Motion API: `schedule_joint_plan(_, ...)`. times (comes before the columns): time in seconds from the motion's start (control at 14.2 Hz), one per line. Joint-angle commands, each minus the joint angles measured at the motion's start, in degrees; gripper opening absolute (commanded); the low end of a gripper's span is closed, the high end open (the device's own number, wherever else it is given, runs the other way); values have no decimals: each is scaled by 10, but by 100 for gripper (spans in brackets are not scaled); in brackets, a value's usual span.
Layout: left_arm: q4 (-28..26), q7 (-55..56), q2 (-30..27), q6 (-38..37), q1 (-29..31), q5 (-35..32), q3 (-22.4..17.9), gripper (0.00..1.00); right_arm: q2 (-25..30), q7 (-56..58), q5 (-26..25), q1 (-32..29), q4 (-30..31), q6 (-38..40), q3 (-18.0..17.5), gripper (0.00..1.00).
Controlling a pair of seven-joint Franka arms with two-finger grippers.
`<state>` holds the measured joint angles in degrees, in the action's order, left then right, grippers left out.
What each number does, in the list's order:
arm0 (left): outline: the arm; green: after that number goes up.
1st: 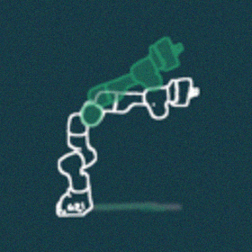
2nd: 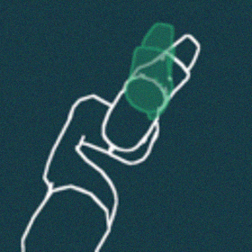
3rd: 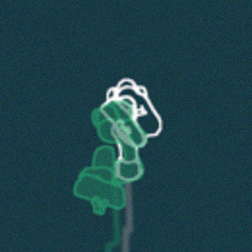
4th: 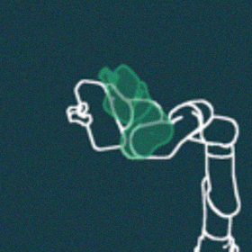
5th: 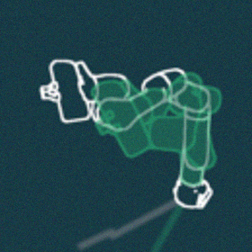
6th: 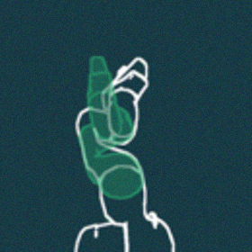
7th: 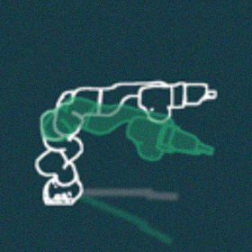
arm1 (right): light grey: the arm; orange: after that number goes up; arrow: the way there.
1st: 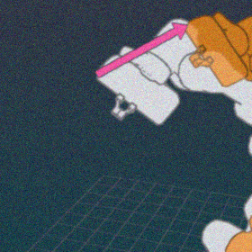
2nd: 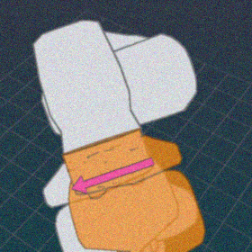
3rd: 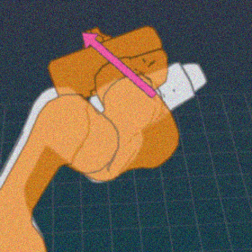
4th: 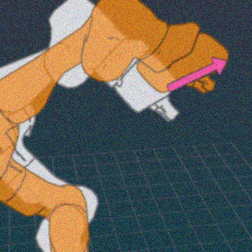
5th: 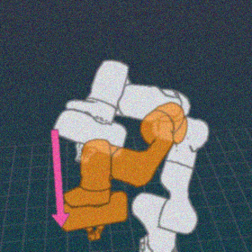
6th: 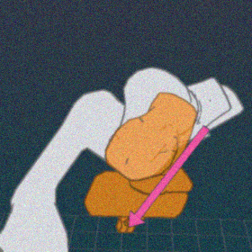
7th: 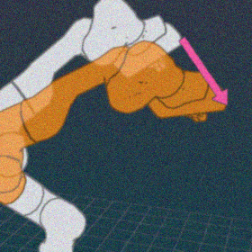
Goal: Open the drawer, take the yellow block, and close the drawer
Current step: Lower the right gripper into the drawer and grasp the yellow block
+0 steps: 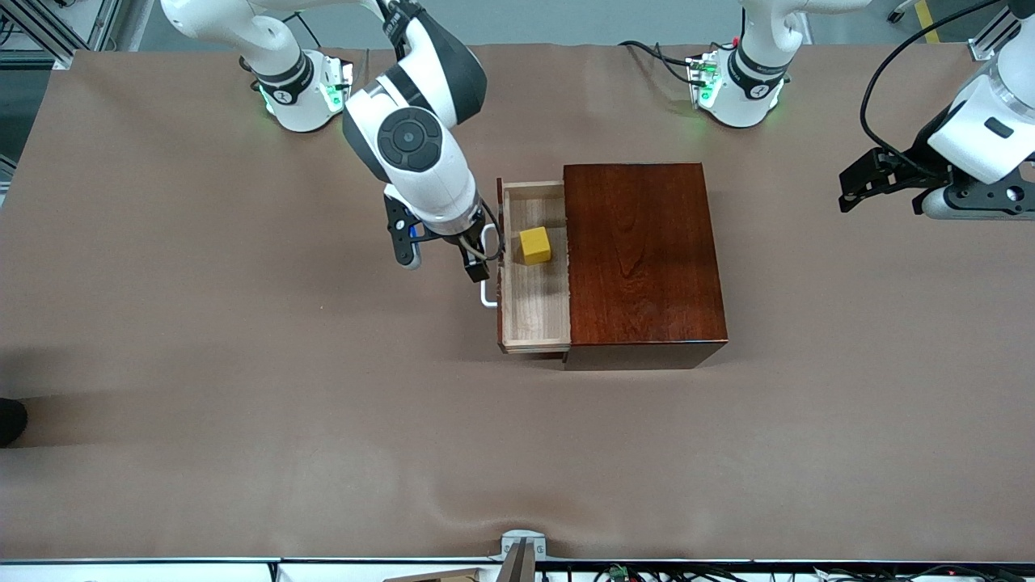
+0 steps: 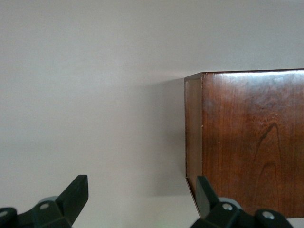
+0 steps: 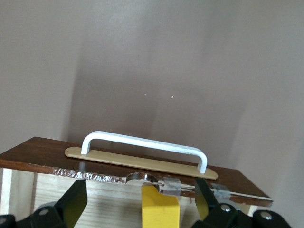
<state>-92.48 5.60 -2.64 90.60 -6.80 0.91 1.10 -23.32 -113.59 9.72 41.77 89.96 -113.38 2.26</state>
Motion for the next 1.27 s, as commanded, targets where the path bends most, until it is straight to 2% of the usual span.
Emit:
schedule_joint_plan(0.0,4,-9,-7,-18,3,-12,1,100,-8,-56,5,14,-6,-23,5,100)
schedule_joint_plan(0.21,12,-31,-7,-24,2,-12,1,100,-23,-78,11,27,-8,-40,5,100)
schedule_joint_plan(0.49,19,-30,-3,-24,2,-11,1,100,-57,-108,29,52,-14,-105,5,100)
schedule_joint_plan(1.2,16,-22,-2,-31,0,-11,2,100,-97,-110,22,82,-22,-107,5,100)
